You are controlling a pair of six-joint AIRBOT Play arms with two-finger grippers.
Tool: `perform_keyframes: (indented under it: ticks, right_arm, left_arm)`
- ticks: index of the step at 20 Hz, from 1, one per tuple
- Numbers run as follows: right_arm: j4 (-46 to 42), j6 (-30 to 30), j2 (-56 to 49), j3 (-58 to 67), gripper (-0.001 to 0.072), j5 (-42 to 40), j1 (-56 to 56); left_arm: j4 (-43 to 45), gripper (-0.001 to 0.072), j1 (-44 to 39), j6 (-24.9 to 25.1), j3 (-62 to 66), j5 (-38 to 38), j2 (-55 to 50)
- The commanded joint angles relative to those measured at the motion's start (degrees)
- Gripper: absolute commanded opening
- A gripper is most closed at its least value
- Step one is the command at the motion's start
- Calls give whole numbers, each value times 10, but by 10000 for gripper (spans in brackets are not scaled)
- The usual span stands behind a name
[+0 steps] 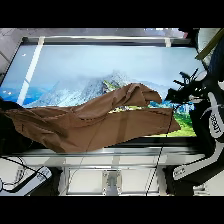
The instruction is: Fold the clothes and pants, and hang the long-sleeved shirts on hangers.
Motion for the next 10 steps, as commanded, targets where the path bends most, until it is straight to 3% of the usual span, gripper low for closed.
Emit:
perform_keyframes:
  ticks: [1,5,8,10]
  right_arm:
    - [105,-75,-1,-73,412,-150,0]
    - [140,-101,-5,-69,412,-241,7]
    - [130,-103,-8,-69,412,-227,7]
    - [141,-115,-15,-70,412,-172,7]
  left_arm:
    - [0,26,0,0,0,-11,0]
    - [0,26,0,0,0,-17,0]
    - [0,26,0,0,0,-17,0]
    - [0,26,0,0,0,-17,0]
